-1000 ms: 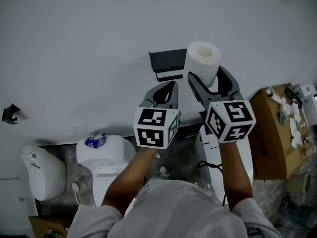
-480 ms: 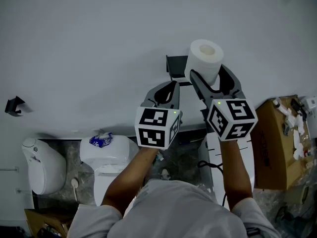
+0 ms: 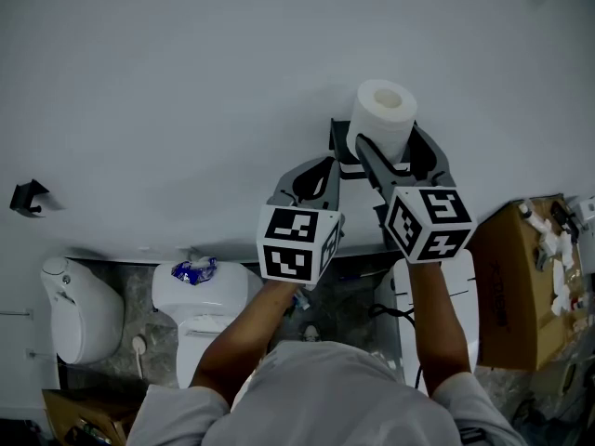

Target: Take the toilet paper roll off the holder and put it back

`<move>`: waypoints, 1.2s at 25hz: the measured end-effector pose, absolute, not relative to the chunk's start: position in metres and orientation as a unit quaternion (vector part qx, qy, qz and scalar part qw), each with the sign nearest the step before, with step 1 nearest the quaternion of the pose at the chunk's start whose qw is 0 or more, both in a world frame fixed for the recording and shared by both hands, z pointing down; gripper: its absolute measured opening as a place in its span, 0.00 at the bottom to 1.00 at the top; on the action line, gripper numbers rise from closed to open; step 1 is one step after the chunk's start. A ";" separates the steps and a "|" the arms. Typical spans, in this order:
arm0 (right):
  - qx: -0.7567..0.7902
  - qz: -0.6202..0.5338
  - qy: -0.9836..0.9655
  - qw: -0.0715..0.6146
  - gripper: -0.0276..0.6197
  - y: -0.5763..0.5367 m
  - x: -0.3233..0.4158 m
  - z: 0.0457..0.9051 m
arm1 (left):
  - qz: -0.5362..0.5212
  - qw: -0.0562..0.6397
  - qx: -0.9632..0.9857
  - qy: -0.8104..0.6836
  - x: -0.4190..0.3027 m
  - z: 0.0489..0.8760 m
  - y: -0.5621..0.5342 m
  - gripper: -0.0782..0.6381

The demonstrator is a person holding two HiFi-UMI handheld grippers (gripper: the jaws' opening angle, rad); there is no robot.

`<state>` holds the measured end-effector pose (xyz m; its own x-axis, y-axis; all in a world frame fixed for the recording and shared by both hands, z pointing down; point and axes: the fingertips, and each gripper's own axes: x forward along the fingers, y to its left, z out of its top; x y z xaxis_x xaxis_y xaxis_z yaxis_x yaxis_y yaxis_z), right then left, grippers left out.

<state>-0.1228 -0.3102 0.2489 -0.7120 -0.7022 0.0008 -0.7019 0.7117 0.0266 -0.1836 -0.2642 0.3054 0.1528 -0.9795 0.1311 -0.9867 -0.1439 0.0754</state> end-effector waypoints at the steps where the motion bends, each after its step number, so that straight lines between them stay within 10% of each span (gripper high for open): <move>1: 0.381 -0.013 -0.924 0.006 0.58 -0.313 -0.125 0.250 | 0.025 0.073 0.755 -0.651 -0.185 0.306 -0.266 0.12; 30: 0.390 -0.005 -0.920 0.039 0.58 -0.332 -0.149 0.273 | 0.022 0.086 0.754 -0.651 -0.197 0.315 -0.284 0.12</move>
<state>-0.1491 -0.3322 0.2730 -0.6934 -0.7174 0.0674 -0.7166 0.6964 0.0395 -0.1973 -0.2835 0.3153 0.1520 -0.9777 0.1448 -0.9851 -0.1380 0.1022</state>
